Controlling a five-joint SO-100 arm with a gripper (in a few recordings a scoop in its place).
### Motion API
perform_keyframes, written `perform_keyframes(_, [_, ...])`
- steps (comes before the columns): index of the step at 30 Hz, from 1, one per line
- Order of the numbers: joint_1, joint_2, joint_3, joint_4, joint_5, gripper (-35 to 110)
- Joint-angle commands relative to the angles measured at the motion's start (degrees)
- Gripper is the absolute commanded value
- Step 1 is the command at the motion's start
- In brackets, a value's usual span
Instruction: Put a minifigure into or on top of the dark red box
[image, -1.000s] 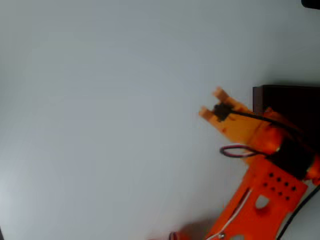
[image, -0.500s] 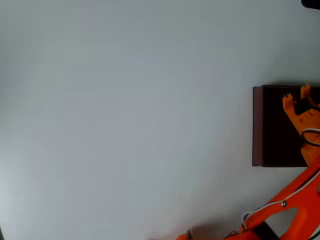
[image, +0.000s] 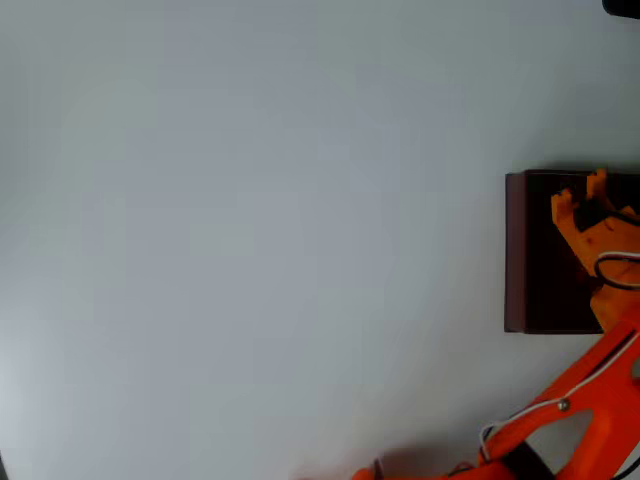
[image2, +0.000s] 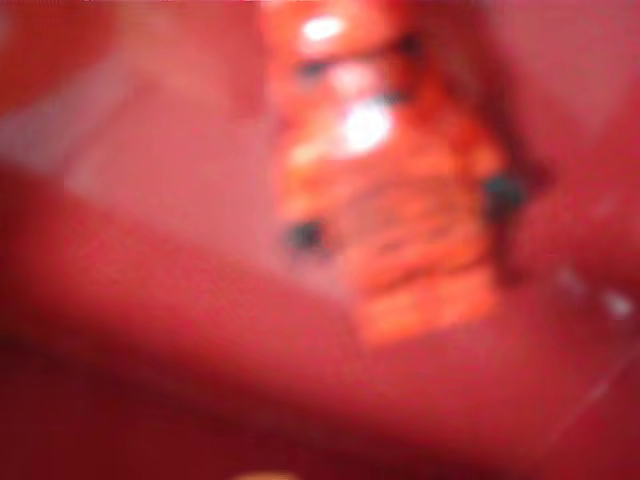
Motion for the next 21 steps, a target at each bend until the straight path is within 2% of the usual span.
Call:
perform_keyframes(1, [-2.90,17.67,11.07,-0.88,-2.11,22])
perform_keyframes(5, [-8.96,39.55,31.38,-6.77,-2.90,22])
perform_keyframes(15, [-34.37,87.63,59.94,-5.27,4.57,22])
perform_keyframes(18, [-42.10,98.00,65.92,-4.92,6.86,22])
perform_keyframes(21, [-48.08,100.99,68.64,-4.39,7.56,20])
